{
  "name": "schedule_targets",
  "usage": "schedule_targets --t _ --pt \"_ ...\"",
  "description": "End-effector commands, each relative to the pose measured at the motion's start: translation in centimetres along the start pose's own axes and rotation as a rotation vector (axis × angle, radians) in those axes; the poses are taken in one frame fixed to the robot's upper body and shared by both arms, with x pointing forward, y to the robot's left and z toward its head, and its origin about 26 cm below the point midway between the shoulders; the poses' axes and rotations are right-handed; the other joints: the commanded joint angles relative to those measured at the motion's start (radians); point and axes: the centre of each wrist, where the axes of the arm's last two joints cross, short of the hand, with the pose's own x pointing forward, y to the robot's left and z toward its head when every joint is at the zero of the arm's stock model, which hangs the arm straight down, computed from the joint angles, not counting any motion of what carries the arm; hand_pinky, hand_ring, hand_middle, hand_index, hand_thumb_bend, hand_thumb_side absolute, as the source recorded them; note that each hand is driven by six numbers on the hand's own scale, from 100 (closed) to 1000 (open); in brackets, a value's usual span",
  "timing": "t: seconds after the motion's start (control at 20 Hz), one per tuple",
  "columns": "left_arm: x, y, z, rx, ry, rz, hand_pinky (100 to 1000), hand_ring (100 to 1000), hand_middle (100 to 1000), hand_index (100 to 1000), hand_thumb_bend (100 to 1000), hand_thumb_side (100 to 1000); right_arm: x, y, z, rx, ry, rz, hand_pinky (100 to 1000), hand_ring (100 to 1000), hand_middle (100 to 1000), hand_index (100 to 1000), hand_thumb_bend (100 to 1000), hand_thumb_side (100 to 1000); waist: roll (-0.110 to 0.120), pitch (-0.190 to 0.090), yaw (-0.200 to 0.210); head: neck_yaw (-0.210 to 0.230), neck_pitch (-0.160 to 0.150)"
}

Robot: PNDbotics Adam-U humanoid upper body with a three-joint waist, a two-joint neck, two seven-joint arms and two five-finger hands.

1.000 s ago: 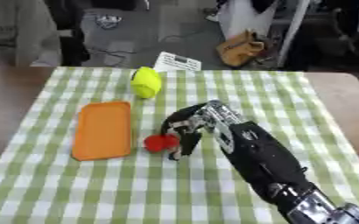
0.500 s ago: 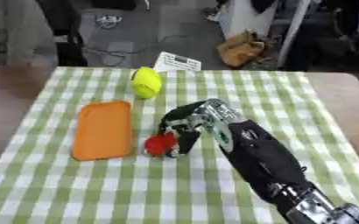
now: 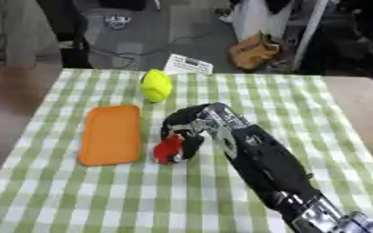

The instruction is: Pick up objects on the table and place them in the box.

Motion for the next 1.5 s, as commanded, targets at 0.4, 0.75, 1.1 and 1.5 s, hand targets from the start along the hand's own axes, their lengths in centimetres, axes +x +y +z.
schedule_targets --t 0.4,0.75,1.1,1.5 --pt "0.6 0.1 -0.5 -0.001 -0.032 -0.005 327 676 816 772 100 957 -0.6 -0.6 0.4 -0.011 0.017 0.032 486 503 812 844 418 412 0.007 -0.004 0.003 -0.003 -0.008" --pt "0.6 0.2 -0.5 0.001 -0.032 -0.005 326 676 816 772 100 959 -0.7 -0.1 0.3 0.024 0.020 0.041 458 486 773 820 434 263 0.009 0.000 0.003 -0.002 -0.008" --pt "0.6 0.2 -0.5 0.003 -0.031 -0.005 324 675 816 772 100 959 -0.8 0.2 0.2 0.013 0.031 0.049 350 418 575 637 389 179 0.010 0.002 0.002 -0.001 -0.007" --pt "0.6 0.2 -0.5 0.003 -0.030 -0.006 323 674 816 772 100 959 -0.8 0.6 0.1 -0.039 0.044 0.057 300 384 487 537 377 215 0.014 0.003 -0.002 -0.003 -0.008"
